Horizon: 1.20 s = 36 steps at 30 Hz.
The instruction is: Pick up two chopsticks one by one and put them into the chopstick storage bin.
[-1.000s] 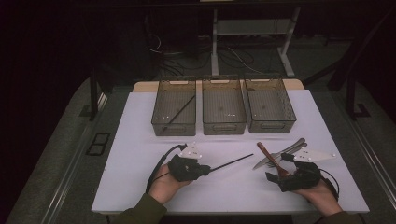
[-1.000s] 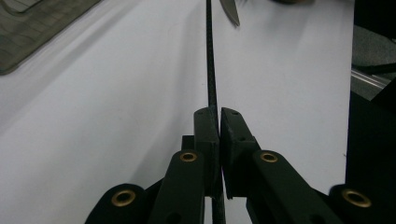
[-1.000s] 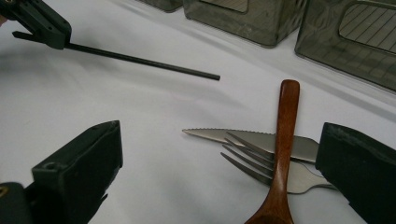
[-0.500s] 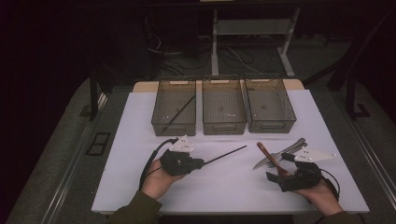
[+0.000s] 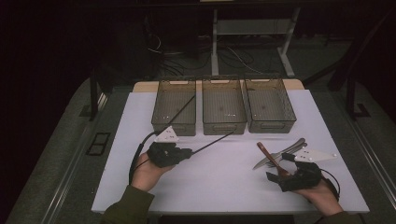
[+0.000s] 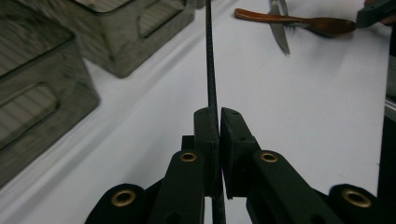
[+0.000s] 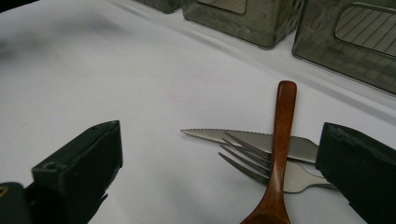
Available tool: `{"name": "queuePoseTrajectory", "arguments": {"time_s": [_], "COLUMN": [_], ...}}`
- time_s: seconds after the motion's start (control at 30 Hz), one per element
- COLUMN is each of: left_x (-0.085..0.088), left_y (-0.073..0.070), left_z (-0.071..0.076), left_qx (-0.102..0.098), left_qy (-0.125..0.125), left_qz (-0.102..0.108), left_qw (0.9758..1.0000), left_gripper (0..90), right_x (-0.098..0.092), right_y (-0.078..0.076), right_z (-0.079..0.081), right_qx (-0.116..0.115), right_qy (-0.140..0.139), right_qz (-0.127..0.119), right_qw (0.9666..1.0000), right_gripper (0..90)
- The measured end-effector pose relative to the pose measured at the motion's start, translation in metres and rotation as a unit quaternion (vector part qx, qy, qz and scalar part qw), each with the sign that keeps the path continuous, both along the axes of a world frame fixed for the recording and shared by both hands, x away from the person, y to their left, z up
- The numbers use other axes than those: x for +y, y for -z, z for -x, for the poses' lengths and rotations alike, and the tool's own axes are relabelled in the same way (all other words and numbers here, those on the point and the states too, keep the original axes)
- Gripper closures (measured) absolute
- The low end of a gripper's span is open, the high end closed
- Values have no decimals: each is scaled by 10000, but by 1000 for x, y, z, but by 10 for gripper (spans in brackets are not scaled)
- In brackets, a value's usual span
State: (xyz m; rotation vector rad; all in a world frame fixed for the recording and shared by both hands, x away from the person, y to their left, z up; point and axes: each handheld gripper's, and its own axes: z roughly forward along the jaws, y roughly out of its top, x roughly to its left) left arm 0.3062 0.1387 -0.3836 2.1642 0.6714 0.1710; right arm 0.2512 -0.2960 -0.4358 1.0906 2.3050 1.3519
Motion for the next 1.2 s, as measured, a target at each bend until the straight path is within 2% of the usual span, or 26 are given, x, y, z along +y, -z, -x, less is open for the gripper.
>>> {"name": "queuePoseTrajectory", "arguments": {"time_s": [0.37, 0.5, 0.83, 1.07, 1.2], "left_x": [23, 28, 36, 43, 45], "left_y": [-8, -12, -19, -29, -36], "left_z": [-13, -19, -36, -51, -60], "left_qx": [-34, -81, -170, -231, -288], "left_qy": [-380, -514, -806, -1029, -1139], "left_qz": [238, 247, 181, 156, 22], "left_qw": [9990, 9983, 9964, 9943, 9931], "left_gripper": [857, 857, 857, 857, 857], "right_x": [0, 0, 0, -1, -1], "right_y": [0, 0, 0, 0, 0], "right_z": [0, 0, 0, 0, 0], "right_qx": [-3, -3, -2, 8, 5], "right_qy": [6, 11, 23, 34, 39], "right_qz": [9, 16, 20, 21, 18], "right_qw": [10000, 10000, 10000, 10000, 10000], "right_gripper": [9, 9, 9, 9, 9]}}
